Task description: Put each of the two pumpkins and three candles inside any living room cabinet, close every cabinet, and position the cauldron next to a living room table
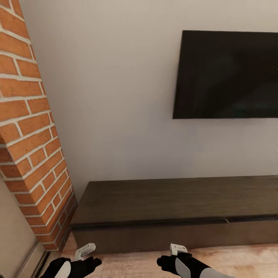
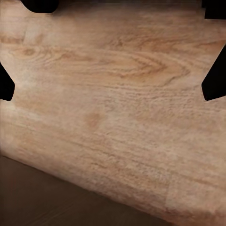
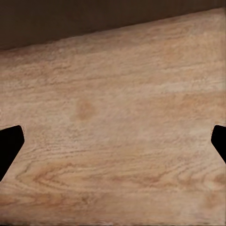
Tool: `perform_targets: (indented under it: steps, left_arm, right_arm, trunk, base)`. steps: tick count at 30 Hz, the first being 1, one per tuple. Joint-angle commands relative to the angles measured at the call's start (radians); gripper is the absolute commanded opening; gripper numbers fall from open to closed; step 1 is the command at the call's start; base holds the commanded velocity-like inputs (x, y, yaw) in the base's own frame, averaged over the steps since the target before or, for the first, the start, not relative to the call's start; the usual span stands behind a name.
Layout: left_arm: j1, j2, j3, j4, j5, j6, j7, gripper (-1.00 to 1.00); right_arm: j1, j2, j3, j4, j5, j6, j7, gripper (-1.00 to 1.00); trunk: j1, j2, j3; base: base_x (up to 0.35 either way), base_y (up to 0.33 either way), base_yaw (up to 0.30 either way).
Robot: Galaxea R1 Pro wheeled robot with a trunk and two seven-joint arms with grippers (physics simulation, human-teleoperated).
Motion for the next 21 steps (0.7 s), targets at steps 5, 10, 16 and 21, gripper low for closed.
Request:
perform_targets:
  steps: [5,10,16,21]
  left_arm:
    - [0.000,0.001,-0.004,-0.001,0.009,0.002,0.006,1.00]
    - [0.000,0.001,-0.003,-0.001,0.010,0.001,0.006,1.00]
    - [0.001,0.001,-0.001,-0.001,0.010,0.001,0.005,1.00]
    - [0.001,0.001,0.000,-0.001,0.010,0.001,0.005,1.00]
  right_arm:
    - [-0.001,-0.002,0.006,-0.001,-0.005,0.005,-0.001,1.00]
    - [-0.001,-0.003,0.006,-0.001,-0.007,0.008,0.001,1.00]
    - [-0.001,-0.003,0.005,-0.001,-0.007,0.009,0.002,1.00]
    - [-0.001,-0.003,0.006,-0.001,-0.007,0.009,0.002,1.00]
  trunk:
    - [-0.020,0.035,0.015]
    - [-0.028,0.049,0.021]
    - [-0.028,0.049,0.019]
    - [-0.028,0.049,0.015]
  base:
    - [-0.183,0.000,0.000]
    - [-0.022,0.000,0.000]
    - [-0.001,0.000,-0.124]
    - [0.000,0.000,-0.236]
